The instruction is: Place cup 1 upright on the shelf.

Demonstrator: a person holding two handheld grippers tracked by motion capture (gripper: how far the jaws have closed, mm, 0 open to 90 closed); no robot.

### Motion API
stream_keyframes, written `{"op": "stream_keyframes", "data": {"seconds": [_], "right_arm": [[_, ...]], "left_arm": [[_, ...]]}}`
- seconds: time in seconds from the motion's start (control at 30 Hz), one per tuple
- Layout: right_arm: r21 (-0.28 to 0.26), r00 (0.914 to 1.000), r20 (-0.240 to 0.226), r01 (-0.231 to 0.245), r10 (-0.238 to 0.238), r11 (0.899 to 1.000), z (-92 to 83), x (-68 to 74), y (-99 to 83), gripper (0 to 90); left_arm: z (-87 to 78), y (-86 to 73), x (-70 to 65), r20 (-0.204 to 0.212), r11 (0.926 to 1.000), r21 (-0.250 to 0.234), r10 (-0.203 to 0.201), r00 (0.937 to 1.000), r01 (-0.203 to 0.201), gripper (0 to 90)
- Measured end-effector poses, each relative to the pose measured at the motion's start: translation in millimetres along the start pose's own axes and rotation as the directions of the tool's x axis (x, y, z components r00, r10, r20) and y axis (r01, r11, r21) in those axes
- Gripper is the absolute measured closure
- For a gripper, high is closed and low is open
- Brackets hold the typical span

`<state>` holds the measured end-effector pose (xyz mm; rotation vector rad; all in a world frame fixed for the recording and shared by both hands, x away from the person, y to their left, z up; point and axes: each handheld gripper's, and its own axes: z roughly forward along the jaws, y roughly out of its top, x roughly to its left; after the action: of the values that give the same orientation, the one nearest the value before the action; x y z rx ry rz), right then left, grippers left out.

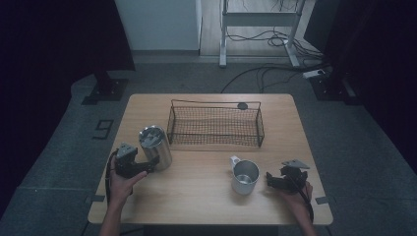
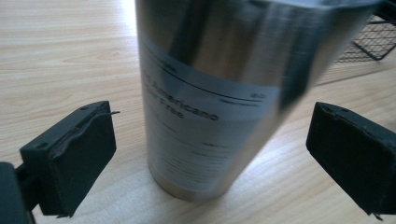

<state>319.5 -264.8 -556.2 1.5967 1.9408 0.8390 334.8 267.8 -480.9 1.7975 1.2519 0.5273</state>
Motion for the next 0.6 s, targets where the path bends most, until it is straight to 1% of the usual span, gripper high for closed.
{"op": "stream_keyframes", "data": {"seconds": [0.03,0.13,0.17,0.2,0.23,0.27,0.37,0.43,0.5,0.6], "right_arm": [[0.0,1.0,0.0,0.0,0.0,1.0,0.0,0.0,0.0,3.1],[0.0,1.0,0.003,-0.003,0.003,1.0,-0.1,0.0,-0.1,3.1],[0.0,1.0,0.003,-0.003,0.003,1.0,-0.1,0.0,-0.1,3.1],[-0.002,1.0,0.003,-0.004,0.004,1.0,0.1,0.0,-0.1,3.2],[-0.002,1.0,0.003,-0.004,0.004,1.0,0.1,0.0,-0.1,3.2],[-0.001,1.0,0.006,-0.004,0.004,1.0,-0.1,0.0,-0.1,3.3],[-0.003,1.0,0.004,-0.005,0.005,1.0,0.0,-0.1,-0.2,3.4],[-0.003,1.0,0.004,-0.005,0.005,1.0,0.0,-0.2,-0.2,3.4],[-0.003,1.0,0.004,-0.005,0.005,1.0,0.0,-0.2,-0.2,3.5],[-0.003,1.0,0.004,-0.005,0.005,1.0,0.0,-0.2,-0.2,3.5]], "left_arm": [[0.9,0.2,1.1,-0.003,1.0,-0.001,-0.001,1.0,0.001,1.8],[2.2,1.1,4.7,0.032,0.9995,-0.022,-0.024,0.9992,0.024,1.2],[2.2,1.1,4.7,0.032,0.9995,-0.022,-0.024,0.9992,0.024,0.6],[3.4,1.9,5.2,0.039,0.9994,-0.026,-0.02,0.999,0.021,0.3],[3.4,1.9,5.2,0.039,0.9994,-0.026,-0.02,0.999,0.021,0.3],[4.8,3.0,3.4,0.036,0.9995,-0.03,-0.01,0.9993,0.011,0.4],[6.2,6.2,0.7,0.035,0.9994,-0.035,0.0,0.9994,0.001,0.8],[7.8,8.8,-0.9,0.035,0.9993,-0.037,0.002,0.9994,-0.001,0.9],[9.6,11.5,-2.4,0.045,0.9994,-0.035,-0.001,0.999,0.003,1.7],[11.5,13.4,-3.4,0.041,0.9991,-0.042,0.003,0.9991,-0.001,1.4]]}}
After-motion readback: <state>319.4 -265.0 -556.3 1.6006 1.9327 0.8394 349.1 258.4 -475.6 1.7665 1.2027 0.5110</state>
